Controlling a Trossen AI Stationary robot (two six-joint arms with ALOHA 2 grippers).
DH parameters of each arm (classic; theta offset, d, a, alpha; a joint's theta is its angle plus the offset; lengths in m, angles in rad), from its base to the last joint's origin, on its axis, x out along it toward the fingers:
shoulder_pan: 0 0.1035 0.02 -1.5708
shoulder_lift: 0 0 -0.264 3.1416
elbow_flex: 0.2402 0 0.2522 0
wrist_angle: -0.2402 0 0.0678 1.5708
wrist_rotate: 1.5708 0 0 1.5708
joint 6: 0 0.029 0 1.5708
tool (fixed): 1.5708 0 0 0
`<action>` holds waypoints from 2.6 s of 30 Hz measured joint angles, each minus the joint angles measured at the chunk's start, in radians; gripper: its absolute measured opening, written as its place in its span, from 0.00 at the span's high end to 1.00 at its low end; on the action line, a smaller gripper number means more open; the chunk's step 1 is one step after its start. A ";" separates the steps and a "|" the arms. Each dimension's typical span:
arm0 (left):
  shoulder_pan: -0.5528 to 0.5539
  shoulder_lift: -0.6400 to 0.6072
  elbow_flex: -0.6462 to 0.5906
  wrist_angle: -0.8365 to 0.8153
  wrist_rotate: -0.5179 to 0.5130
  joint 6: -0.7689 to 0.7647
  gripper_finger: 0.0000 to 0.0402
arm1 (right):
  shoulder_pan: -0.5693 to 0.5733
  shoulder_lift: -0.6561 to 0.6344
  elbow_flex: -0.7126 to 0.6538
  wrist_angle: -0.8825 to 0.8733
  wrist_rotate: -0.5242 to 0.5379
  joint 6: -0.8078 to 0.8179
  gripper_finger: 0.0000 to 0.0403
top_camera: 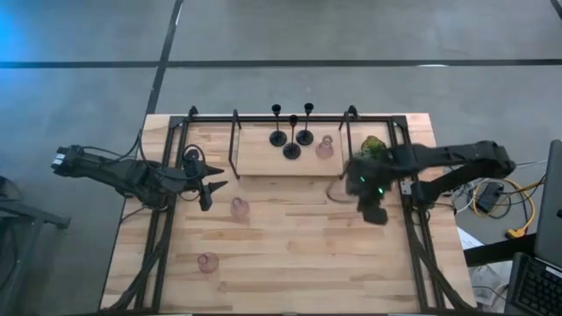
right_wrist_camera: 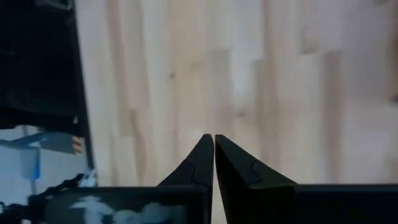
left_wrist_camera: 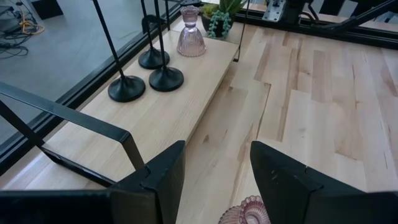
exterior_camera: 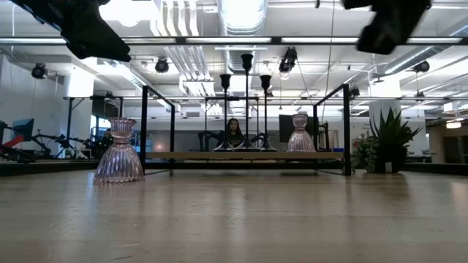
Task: Pick & Place candle stick holders
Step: Put the top purple glass candle holder on the shelf
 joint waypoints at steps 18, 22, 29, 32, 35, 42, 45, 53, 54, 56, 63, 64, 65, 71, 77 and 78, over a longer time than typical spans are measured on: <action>0.000 0.000 0.018 0.007 0.008 -0.005 0.54 | 0.255 -0.383 -0.500 0.262 0.134 0.453 0.98; 0.000 0.000 0.018 0.004 0.008 -0.004 0.54 | 0.255 -0.424 -0.586 0.263 0.191 0.509 0.98; 0.001 0.007 0.016 0.036 0.000 -0.006 0.54 | 0.255 -0.436 -0.705 0.262 0.211 0.575 0.98; 0.001 0.007 0.016 0.039 0.008 -0.011 0.54 | 0.255 -0.432 -0.739 0.264 0.211 0.572 0.98; 0.004 0.011 0.023 0.054 -0.022 -0.011 0.54 | 0.255 -0.430 -0.768 0.263 0.211 0.572 0.98; 0.009 0.012 0.065 0.024 -0.013 -0.054 0.54 | 0.255 -0.430 -0.808 0.265 0.210 0.570 0.98; 0.009 0.022 0.112 -0.020 0.115 -0.068 0.54 | 0.255 -0.430 -0.827 0.271 0.210 0.568 0.98; 0.002 0.244 0.253 -0.203 0.236 -0.002 0.54 | 0.255 -0.430 -0.834 0.283 0.209 0.552 0.98; 0.002 0.282 0.273 -0.230 0.242 0.003 0.54 | 0.255 -0.430 -0.834 0.285 0.209 0.552 0.98; 0.003 0.356 0.313 -0.271 0.269 0.003 0.54 | 0.255 -0.430 -0.834 0.284 0.208 0.552 0.98; -0.006 0.570 0.418 -0.420 0.324 0.003 0.54 | 0.255 -0.430 -0.834 0.286 0.208 0.552 0.98; -0.006 0.597 0.428 -0.446 0.318 0.002 0.54 | 0.255 -0.430 -0.834 0.286 0.208 0.552 0.98; -0.006 0.620 0.441 -0.458 0.316 -0.004 0.54 | 0.255 -0.430 -0.834 0.286 0.208 0.552 0.98; -0.007 0.697 0.486 -0.522 0.301 -0.035 0.54 | 0.255 -0.430 -0.834 0.287 0.208 0.552 0.98; -0.012 0.744 0.468 -0.525 0.312 -0.038 0.54 | 0.255 -0.430 -0.834 0.287 0.208 0.552 0.98; -0.012 0.757 0.463 -0.526 0.316 -0.038 0.54 | 0.255 -0.430 -0.834 0.287 0.208 0.552 0.98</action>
